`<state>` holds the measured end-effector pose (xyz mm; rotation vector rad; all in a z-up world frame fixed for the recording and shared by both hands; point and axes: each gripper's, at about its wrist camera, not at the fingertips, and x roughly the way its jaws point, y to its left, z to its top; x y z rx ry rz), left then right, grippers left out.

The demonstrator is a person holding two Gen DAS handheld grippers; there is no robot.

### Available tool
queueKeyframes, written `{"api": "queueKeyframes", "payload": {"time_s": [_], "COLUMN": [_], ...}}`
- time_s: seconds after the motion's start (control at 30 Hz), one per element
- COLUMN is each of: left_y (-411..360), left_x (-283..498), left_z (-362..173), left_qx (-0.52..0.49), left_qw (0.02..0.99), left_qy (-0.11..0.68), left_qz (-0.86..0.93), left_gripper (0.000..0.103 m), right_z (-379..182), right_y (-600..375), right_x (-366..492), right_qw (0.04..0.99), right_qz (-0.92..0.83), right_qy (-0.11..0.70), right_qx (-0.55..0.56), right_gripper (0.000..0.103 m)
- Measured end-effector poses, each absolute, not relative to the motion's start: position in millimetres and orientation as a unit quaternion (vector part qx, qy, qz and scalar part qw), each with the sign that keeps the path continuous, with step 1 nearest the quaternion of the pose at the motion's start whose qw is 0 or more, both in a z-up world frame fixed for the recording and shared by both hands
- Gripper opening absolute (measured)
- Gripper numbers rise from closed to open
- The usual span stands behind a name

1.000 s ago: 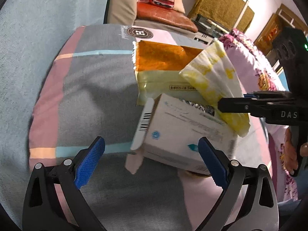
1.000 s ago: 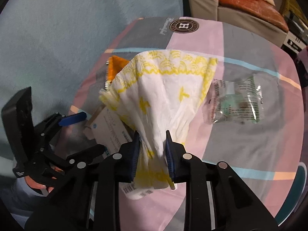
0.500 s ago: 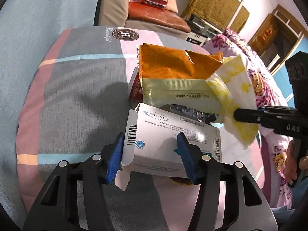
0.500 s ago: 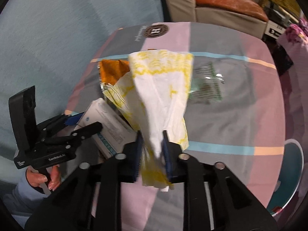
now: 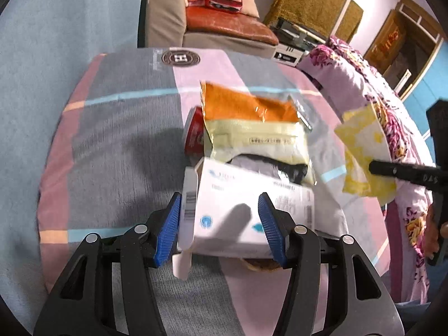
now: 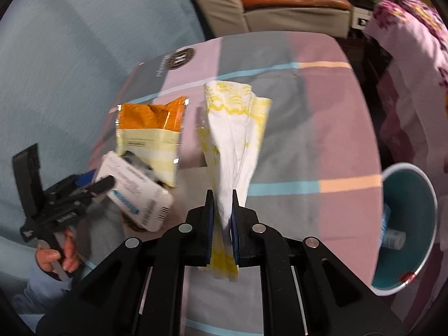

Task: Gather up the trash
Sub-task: 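Lift the white box with the left tool while the right tool holds the pad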

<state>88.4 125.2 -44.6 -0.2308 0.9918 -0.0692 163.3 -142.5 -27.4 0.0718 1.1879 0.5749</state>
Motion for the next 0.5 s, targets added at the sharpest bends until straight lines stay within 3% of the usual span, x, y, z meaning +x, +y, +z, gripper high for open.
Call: {"api": "queueKeyframes", "payload": {"time_s": [0.2,0.37,0.5], "left_y": [101,55,33], "left_x": [92,94,100], "left_z": [-25,-8,-4], "left_qx": [-0.094,-0.038,-0.027], "left_qw": [0.878,0.888,0.890], "left_qy": [0.467,0.454,0.449], "left_qz": [-0.047,-0.066,-0.076], "left_gripper": [0.062,0.075,0.076], "right_z": [-33,-29,-28], "right_y": [-169,-196,-218], "right_x": [164,156,147], "right_qw": [0.792,0.799,0.802], "right_qz": [0.247,0.237,0.231], "right_qy": [0.555,0.548,0.545], "right_qx": [0.057,0.068,0.078], "right_gripper": [0.010,0.010,0.010]}}
